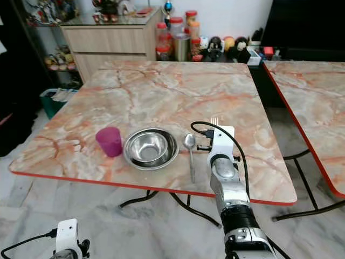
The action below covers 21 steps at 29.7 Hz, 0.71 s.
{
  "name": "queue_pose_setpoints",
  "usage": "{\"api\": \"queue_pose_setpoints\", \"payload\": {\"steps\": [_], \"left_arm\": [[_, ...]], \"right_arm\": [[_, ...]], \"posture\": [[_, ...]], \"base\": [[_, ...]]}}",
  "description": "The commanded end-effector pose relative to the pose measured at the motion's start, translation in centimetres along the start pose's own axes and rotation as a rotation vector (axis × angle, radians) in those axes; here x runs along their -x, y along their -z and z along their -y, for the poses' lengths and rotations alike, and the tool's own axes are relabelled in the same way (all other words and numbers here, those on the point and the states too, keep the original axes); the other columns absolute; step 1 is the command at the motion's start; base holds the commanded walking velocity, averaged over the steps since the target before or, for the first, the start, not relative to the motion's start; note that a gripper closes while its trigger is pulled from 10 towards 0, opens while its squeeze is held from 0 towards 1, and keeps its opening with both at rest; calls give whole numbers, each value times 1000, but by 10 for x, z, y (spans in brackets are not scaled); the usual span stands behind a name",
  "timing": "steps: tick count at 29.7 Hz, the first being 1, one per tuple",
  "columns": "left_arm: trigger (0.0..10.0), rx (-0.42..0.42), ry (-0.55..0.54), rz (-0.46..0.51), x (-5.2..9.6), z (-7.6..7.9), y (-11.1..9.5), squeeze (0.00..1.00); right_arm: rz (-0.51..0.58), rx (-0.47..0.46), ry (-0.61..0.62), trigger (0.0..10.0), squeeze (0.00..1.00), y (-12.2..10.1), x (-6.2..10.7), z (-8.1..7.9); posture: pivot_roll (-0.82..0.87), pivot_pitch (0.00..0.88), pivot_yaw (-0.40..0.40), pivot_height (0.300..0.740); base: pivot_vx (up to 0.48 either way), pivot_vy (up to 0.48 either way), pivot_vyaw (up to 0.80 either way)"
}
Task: Setting the table
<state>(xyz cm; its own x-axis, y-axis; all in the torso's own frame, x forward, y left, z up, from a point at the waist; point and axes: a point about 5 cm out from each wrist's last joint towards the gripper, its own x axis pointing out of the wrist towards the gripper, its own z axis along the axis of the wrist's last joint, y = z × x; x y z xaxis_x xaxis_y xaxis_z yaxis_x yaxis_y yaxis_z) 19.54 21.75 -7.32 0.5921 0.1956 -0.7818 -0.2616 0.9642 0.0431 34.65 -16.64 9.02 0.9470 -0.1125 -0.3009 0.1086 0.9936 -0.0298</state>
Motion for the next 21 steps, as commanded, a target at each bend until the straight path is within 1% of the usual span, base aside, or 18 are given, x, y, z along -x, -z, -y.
{"api": "queue_pose_setpoints", "payload": {"steps": [1, 10, 21], "left_arm": [[10000, -1, -8, -1, 0, -3, -2, 0], [10000, -1, -15, -17, 1, -8, 3, 0], [10000, 0, -19, -35, 1, -8, 8, 0]], "right_arm": [[10, 0, -14, 10000, 0, -5, -2, -2], [-52, 11, -26, 10000, 0, 11, -5, -1], [-46, 36, -60, 10000, 0, 7, -12, -3]], "posture": [[16, 0, 32, 740], [19, 0, 30, 740], [25, 0, 28, 740]], "base": [[0, 0, 0], [0, 0, 0], [0, 0, 0]]}}
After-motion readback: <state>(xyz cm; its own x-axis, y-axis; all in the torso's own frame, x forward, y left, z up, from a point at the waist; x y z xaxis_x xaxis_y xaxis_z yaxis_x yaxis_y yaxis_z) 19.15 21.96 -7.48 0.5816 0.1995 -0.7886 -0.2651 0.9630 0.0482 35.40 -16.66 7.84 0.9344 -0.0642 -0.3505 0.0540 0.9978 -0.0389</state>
